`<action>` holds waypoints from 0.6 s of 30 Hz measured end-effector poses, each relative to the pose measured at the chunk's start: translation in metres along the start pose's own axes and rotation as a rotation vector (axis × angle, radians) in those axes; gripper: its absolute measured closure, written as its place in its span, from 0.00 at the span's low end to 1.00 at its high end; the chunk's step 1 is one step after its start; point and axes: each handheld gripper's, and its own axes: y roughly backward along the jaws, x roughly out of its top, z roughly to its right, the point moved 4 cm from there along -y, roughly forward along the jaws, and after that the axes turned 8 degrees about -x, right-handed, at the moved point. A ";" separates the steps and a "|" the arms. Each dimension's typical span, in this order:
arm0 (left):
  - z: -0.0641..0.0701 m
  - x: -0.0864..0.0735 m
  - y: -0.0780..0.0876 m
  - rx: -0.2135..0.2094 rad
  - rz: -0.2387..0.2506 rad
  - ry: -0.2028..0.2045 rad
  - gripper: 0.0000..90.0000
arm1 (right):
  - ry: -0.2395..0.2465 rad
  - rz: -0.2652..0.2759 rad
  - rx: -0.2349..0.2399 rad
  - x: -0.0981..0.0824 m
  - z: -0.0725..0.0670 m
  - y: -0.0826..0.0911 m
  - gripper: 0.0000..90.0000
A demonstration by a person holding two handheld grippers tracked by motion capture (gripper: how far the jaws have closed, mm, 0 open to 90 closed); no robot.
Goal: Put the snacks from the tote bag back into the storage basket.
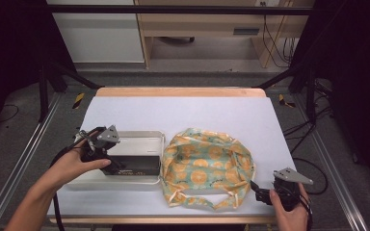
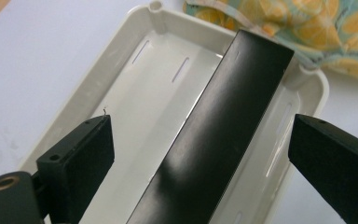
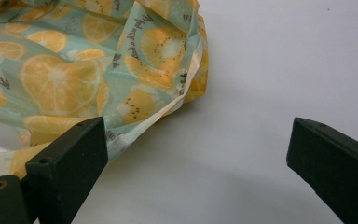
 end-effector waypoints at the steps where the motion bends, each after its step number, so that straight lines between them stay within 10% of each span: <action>1: 0.002 0.001 -0.001 0.007 0.011 0.007 0.08 | 0.005 0.000 -0.004 0.000 0.000 -0.001 0.06; 18: 0.004 0.008 0.000 0.114 0.069 0.048 0.08 | 0.113 0.000 -0.140 0.005 0.000 0.004 0.07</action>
